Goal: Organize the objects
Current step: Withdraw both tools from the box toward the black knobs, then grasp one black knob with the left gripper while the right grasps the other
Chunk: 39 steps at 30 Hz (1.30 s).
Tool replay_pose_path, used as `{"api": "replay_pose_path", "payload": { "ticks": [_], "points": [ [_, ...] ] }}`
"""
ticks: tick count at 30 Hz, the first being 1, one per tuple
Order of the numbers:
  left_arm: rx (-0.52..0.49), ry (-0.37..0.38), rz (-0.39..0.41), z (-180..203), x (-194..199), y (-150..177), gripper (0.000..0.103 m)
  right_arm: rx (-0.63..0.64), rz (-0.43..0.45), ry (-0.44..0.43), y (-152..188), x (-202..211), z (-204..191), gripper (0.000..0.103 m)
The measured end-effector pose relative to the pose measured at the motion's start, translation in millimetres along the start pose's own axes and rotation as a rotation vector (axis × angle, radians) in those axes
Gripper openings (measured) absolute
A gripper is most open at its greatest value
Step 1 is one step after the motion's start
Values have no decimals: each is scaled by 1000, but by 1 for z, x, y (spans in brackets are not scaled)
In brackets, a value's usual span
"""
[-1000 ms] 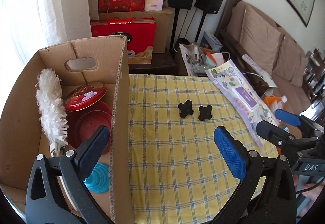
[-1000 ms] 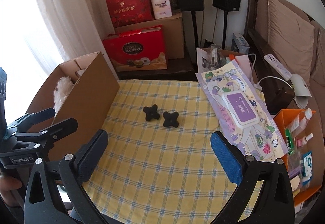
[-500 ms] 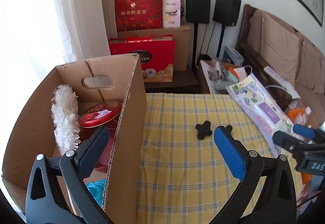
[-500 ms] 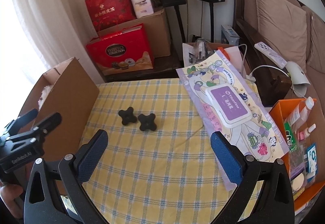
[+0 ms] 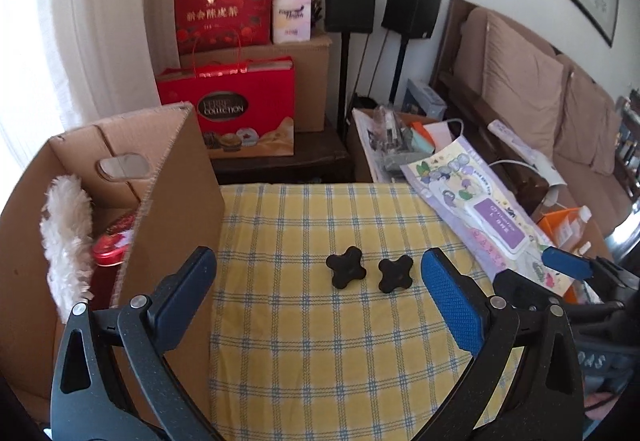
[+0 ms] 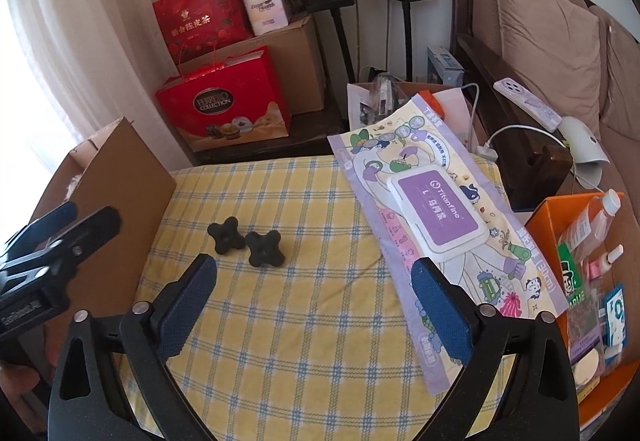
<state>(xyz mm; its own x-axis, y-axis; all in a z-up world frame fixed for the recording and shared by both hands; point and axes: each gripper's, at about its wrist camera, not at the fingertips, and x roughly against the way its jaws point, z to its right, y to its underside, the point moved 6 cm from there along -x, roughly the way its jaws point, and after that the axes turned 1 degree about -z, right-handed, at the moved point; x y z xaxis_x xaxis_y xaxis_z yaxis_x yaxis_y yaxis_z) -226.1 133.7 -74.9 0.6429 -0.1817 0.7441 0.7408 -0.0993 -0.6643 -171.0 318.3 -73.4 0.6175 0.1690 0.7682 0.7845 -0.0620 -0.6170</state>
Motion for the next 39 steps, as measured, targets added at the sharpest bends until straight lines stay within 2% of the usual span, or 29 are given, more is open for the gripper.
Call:
{"api": "replay_pose_path", "payload": {
  "ticks": [6,9,11,16,23,27,30,33,35,36,39],
  "points": [
    [2,-10,-65,3,-46,4,94,40,-19,-7,3,-25,-9,82],
    [-4,-16,-96,4,-67,7,88,47,-39,-10,6,-39,-12,74],
    [-9,-6,-125,6,-80,12,81,46,-48,-2,7,-47,-11,69],
    [17,42,-189,8,-105,21,70,11,-64,-9,10,-57,-1,69],
    [55,98,-221,11,-119,26,70,-10,-83,-12,13,-65,9,69],
    [58,91,-231,13,-128,26,69,-20,-87,-16,14,-67,9,69],
    [64,97,-250,14,-136,29,64,-21,-90,-15,15,-68,9,69],
    [34,64,-230,15,-138,29,54,-20,-93,-12,15,-69,9,69],
    [28,65,-226,13,-138,28,36,-21,-94,-14,16,-69,8,69],
    [34,68,-227,11,-138,28,32,-19,-94,-16,16,-70,7,69],
    [54,76,-234,6,-136,30,32,-19,-95,-22,15,-72,3,69]
  ]
}}
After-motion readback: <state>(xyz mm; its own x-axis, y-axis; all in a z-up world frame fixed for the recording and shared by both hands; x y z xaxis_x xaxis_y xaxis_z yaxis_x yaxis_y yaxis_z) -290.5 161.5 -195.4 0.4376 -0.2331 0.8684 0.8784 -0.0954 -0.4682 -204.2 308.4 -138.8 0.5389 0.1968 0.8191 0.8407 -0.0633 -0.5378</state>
